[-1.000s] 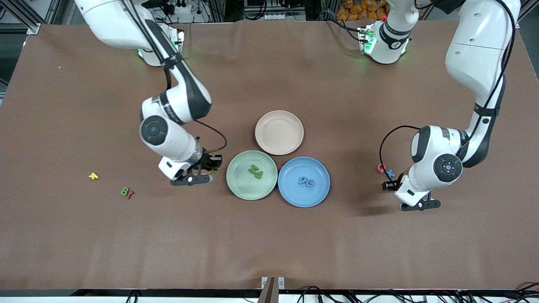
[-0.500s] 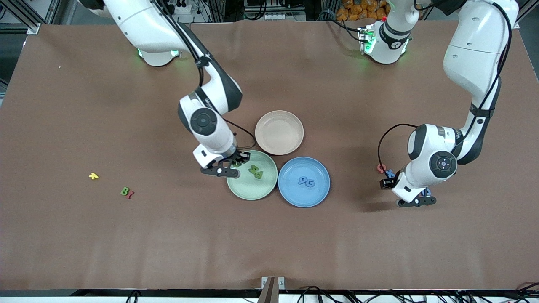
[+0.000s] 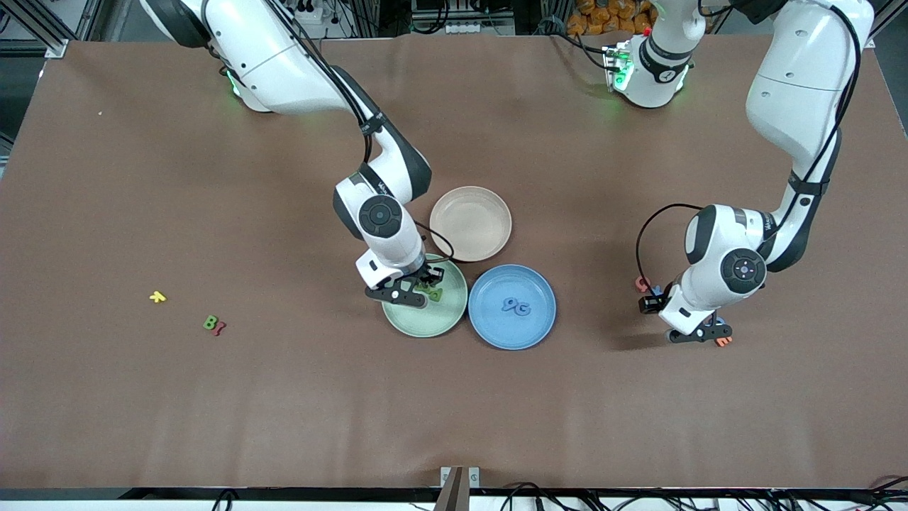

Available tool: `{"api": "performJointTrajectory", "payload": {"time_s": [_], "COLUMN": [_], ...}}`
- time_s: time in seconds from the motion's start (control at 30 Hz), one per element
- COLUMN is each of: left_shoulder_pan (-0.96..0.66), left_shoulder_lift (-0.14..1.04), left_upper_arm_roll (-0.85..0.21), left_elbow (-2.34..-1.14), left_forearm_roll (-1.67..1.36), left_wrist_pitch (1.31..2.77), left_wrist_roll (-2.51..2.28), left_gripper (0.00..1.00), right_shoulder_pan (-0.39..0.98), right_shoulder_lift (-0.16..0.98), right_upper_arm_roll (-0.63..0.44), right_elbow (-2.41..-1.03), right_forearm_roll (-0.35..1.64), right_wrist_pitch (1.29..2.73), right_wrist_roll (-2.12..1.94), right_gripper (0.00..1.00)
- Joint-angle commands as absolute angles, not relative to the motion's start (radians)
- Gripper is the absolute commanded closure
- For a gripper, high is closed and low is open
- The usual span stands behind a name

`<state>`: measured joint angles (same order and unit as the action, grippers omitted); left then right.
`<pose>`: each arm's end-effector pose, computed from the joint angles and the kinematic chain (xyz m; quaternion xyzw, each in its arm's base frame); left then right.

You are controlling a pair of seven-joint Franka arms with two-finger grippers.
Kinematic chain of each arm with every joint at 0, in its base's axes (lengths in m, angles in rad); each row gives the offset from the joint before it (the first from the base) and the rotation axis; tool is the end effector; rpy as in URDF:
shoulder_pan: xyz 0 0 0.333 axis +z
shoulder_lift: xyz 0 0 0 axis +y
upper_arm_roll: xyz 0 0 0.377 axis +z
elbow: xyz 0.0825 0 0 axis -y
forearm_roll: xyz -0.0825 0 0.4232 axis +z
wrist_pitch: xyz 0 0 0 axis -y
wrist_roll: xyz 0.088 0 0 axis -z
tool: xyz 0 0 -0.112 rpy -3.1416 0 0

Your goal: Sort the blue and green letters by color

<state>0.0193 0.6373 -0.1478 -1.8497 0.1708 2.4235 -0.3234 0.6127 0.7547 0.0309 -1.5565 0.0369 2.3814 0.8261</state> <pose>0.6907 -0.0807 0.1882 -0.9986 -0.0446 0.0233 0.0157 0.6279 0.4664 0.2212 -0.9932 0.1084 -0.0103 0.0411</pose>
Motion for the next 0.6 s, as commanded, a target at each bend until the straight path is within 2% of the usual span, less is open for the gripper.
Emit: {"api": "performJointTrajectory", "payload": {"time_s": [0.0,0.03,0.07,0.43,0.57], "left_shoulder_pan": [0.028,0.028,0.028,0.028,0.028], "left_shoulder_lift": [0.597,0.594,0.591,0.571,0.571], "left_upper_arm_roll": [-0.152,-0.152,-0.152,-0.152,-0.152], "left_elbow": [-1.902,-1.904,-1.908,-1.930,-1.936], "left_forearm_roll": [0.189,0.189,0.189,0.189,0.189], "left_wrist_pitch": [2.442,2.442,2.442,2.442,2.442], "left_wrist_roll": [-0.328,-0.330,-0.330,-0.334,-0.334], "left_gripper": [0.32,0.32,0.32,0.32,0.32], "right_shoulder_pan": [0.607,0.603,0.600,0.577,0.551], "right_shoulder_lift": [0.759,0.756,0.755,0.709,0.667], "right_upper_arm_roll": [0.031,0.029,0.029,0.026,0.026], "right_elbow": [-1.526,-1.526,-1.528,-1.534,-1.548], "right_forearm_roll": [0.018,0.018,0.020,0.023,0.023], "right_wrist_pitch": [2.368,2.368,2.368,2.355,2.303], "right_wrist_roll": [0.851,0.848,0.844,0.836,0.831], "right_gripper": [0.22,0.05,0.00,0.00,0.00]}}
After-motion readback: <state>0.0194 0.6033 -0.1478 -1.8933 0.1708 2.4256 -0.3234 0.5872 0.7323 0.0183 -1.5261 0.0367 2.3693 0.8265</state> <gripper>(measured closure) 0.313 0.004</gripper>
